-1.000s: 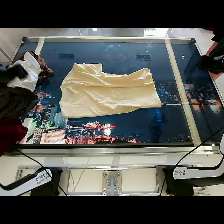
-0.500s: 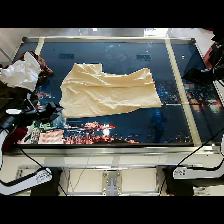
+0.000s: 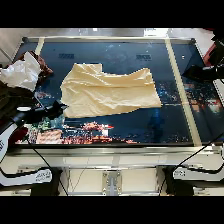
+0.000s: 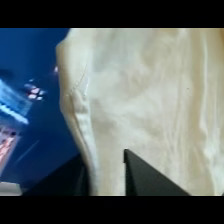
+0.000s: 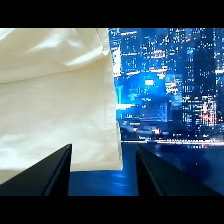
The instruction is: Fold the shirts.
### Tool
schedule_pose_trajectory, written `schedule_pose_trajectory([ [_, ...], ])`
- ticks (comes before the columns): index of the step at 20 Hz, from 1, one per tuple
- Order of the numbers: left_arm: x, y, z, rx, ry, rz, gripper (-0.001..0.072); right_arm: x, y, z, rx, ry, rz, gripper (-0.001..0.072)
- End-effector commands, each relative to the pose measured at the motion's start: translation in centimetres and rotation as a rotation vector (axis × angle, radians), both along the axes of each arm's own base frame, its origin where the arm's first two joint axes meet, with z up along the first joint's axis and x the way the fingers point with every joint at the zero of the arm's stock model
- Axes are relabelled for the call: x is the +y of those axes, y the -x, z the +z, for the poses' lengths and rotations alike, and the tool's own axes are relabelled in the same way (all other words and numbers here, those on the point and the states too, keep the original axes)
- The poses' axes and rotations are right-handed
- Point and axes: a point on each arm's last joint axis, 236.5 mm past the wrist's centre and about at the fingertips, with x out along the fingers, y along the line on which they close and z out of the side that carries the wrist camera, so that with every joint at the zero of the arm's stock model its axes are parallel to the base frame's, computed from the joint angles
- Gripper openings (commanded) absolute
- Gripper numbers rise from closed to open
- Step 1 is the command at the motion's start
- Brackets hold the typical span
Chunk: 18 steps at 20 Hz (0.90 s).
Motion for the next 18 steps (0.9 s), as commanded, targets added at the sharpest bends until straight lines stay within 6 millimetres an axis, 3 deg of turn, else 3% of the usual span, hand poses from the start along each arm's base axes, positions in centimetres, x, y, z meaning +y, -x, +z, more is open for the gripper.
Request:
schedule_pose_trajectory([
  [1, -2.0, -2.1, 1.1, -0.045, -0.004, -0.047, 0.0013, 0.2, 1.4, -0.7, 0.058, 0.008, 0.024, 0.0441],
  [3, -1.8, -3.4, 2.5, -0.082, -0.006, -0.048, 0.0013, 0.0, 3.9, -3.9, 0.188, 0.02, 0.038, 0.0441],
  [6, -1.7, -4.6, 4.3, -0.124, -0.004, -0.058, 0.0013, 1.5, 7.5, -10.9, 0.352, -0.048, 0.051, 0.0444],
  [9, -2.4, -4.6, 5.1, -0.132, 0.017, -0.088, 0.0013, 3.2, 6.2, -15.9, 0.267, -0.145, -0.008, 0.0544],
  [12, -2.8, -4.3, 5.1, -0.124, 0.034, -0.106, 0.0013, 4.3, 3.8, -17.6, 0.159, -0.227, -0.058, 0.0541],
  [18, -2.8, -4.3, 5.2, -0.124, 0.034, -0.106, 0.0013, 8.1, 2.4, -22.4, 0.193, -0.172, 0.016, 0.0535],
])
